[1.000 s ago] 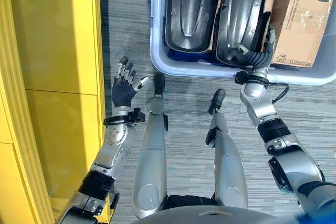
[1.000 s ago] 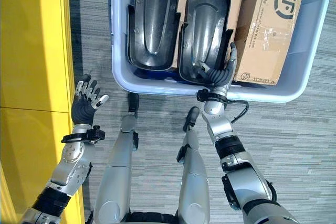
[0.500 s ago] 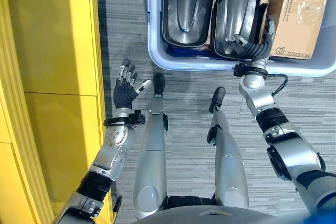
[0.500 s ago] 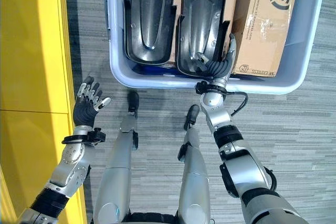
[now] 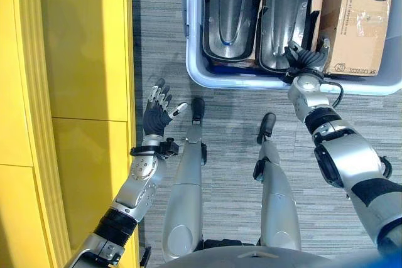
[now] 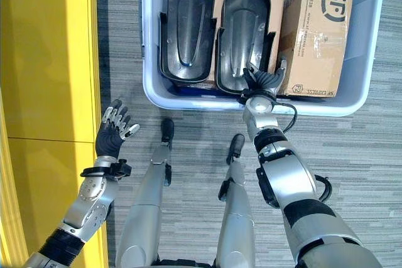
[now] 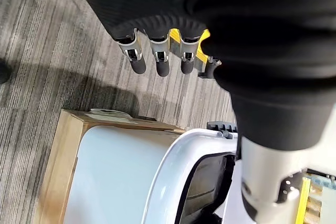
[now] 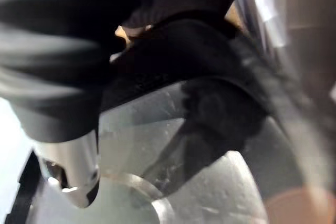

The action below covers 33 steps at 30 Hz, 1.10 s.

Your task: Move parts from the plastic box to the shelf.

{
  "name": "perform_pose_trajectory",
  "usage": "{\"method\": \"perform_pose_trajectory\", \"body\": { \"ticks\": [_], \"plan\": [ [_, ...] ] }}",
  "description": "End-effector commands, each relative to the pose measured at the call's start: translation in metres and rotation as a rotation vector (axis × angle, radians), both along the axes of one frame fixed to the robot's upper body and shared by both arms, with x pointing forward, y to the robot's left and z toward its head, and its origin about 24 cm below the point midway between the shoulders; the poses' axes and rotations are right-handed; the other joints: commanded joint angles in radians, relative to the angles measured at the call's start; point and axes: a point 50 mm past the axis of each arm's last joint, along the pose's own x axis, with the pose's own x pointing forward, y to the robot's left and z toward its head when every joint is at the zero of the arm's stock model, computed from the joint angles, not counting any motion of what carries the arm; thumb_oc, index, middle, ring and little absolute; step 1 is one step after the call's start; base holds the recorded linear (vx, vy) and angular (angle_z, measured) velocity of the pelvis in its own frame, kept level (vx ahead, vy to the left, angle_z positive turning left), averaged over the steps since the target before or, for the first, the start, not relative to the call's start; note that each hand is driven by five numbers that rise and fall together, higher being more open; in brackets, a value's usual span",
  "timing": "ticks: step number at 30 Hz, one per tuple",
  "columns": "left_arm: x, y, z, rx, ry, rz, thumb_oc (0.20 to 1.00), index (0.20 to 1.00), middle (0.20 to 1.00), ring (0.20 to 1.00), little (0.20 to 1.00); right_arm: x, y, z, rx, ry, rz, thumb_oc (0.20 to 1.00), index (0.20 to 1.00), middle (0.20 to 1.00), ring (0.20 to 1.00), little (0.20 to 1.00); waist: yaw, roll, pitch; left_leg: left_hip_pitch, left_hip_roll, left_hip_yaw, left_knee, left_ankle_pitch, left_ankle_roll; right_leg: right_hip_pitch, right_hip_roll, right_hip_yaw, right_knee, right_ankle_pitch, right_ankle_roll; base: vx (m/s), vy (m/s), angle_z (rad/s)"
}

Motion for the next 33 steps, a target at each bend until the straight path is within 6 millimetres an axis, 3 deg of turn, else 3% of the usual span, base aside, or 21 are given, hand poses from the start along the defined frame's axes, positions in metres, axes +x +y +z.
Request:
{"method": "perform_pose_trajectory", "body": {
  "ticks": [1, 3, 4, 5, 7, 8, 13, 19, 24, 25, 33],
  "plan": [
    [0.0, -0.015, 0.026, 0.001, -0.13, -0.117, 1.0, 1.0, 1.0, 1.0, 1.0, -0.006, -0.043, -0.006, -0.2, 0.169, -0.05, 1.0, 1.0, 1.0, 1.0, 1.0, 0.064, 0.066, 0.078, 0.017, -0.049, 0.004, 0.005, -0.074, 0.047, 0.054, -0.013, -0.019, 0.147, -0.159, 0.02, 0.0, -0.015, 0.06],
    [0.0, -0.017, 0.029, -0.005, -0.142, -0.127, 1.0, 1.0, 1.0, 1.0, 1.0, -0.006, -0.045, -0.007, -0.351, 0.237, -0.024, 1.0, 1.0, 1.0, 1.0, 1.0, 0.071, 0.068, 0.078, 0.019, -0.049, 0.003, 0.006, -0.073, 0.046, 0.059, -0.014, -0.022, 0.146, -0.158, 0.021, 0.03, -0.019, 0.09],
    [0.0, -0.017, 0.028, 0.0, -0.139, -0.133, 1.0, 1.0, 1.0, 1.0, 1.0, -0.007, -0.049, -0.009, -0.437, 0.273, -0.021, 1.0, 1.0, 1.0, 1.0, 1.0, 0.075, 0.066, 0.078, 0.038, -0.051, -0.004, 0.008, -0.102, 0.04, 0.078, -0.014, -0.018, 0.15, -0.18, 0.026, 0.07, -0.025, 0.13],
    [0.0, -0.017, 0.027, 0.004, -0.137, -0.14, 1.0, 1.0, 1.0, 1.0, 1.0, -0.007, -0.05, -0.011, -0.563, 0.337, 0.0, 0.592, 0.592, 0.592, 0.592, 0.592, 0.076, 0.067, 0.078, 0.039, -0.053, -0.006, 0.008, -0.102, 0.04, 0.085, -0.013, -0.021, 0.148, -0.181, 0.026, 0.07, -0.021, 0.11],
    [-0.001, -0.018, 0.028, 0.003, -0.141, -0.151, 1.0, 1.0, 1.0, 1.0, 1.0, -0.008, -0.053, -0.013, -0.697, 0.395, 0.018, 0.2, 0.2, 0.2, 0.2, 0.2, 0.078, 0.066, 0.078, 0.039, -0.054, -0.008, 0.008, -0.1, 0.04, 0.087, -0.013, -0.023, 0.147, -0.18, 0.027, 0.0, -0.008, 0.08],
    [-0.001, -0.019, 0.028, 0.015, -0.141, -0.165, 1.0, 1.0, 1.0, 1.0, 1.0, -0.009, -0.057, -0.016, -0.825, 0.465, 0.048, 0.2, 0.2, 0.2, 0.2, 0.2, 0.08, 0.063, 0.078, 0.037, -0.056, -0.011, 0.008, -0.098, 0.04, 0.09, -0.012, -0.027, 0.145, -0.178, 0.028, 0.0, -0.014, 0.05],
    [-0.002, -0.017, 0.025, 0.03, -0.128, -0.178, 1.0, 1.0, 1.0, 1.0, 1.0, -0.014, -0.067, -0.022, -1.121, 0.614, 0.063, 0.2, 0.2, 0.2, 0.2, 0.2, 0.082, 0.056, 0.078, 0.041, -0.058, -0.017, 0.006, -0.095, 0.038, 0.096, -0.009, -0.029, 0.141, -0.175, 0.029, 0.0, -0.001, 0.09],
    [-0.002, -0.016, 0.024, 0.032, -0.117, -0.174, 1.0, 1.0, 1.0, 1.0, 1.0, -0.015, -0.073, -0.021, -1.161, 0.629, 0.051, 0.2, 0.2, 0.2, 0.2, 0.2, 0.079, 0.048, 0.078, 0.05, -0.058, -0.018, 0.001, -0.094, 0.038, 0.106, -0.009, -0.03, 0.137, -0.174, 0.029, 0.0, 0.009, 0.04],
    [0.0, -0.015, 0.022, 0.032, -0.11, -0.163, 1.0, 1.0, 1.0, 1.0, 1.0, -0.016, -0.079, -0.017, -1.088, 0.598, 0.025, 0.2, 0.2, 0.2, 0.2, 0.2, 0.077, 0.04, 0.078, 0.059, -0.057, -0.019, -0.004, -0.094, 0.038, 0.112, -0.007, -0.032, 0.134, -0.173, 0.028, -0.02, 0.004, 0.0],
    [0.001, -0.015, 0.024, 0.029, -0.118, -0.162, 1.0, 1.0, 1.0, 1.0, 1.0, -0.016, -0.081, -0.011, -1.027, 0.561, 0.008, 0.2, 0.2, 0.2, 0.2, 0.2, 0.074, 0.039, 0.078, 0.039, -0.057, -0.016, -0.005, -0.062, 0.045, 0.094, -0.006, -0.038, 0.132, -0.151, 0.024, -0.09, 0.013, 0.0],
    [0.003, -0.009, 0.023, 0.012, -0.114, -0.136, 1.0, 1.0, 1.0, 1.0, 1.0, -0.017, -0.09, 0.003, -0.561, 0.308, -0.06, 0.2, 0.2, 0.2, 0.2, 0.2, 0.062, 0.016, 0.078, 0.088, -0.052, -0.016, -0.013, -0.064, 0.046, 0.146, -0.003, -0.042, 0.122, -0.151, 0.025, -0.01, 0.003, 0.0]
  ]
}}
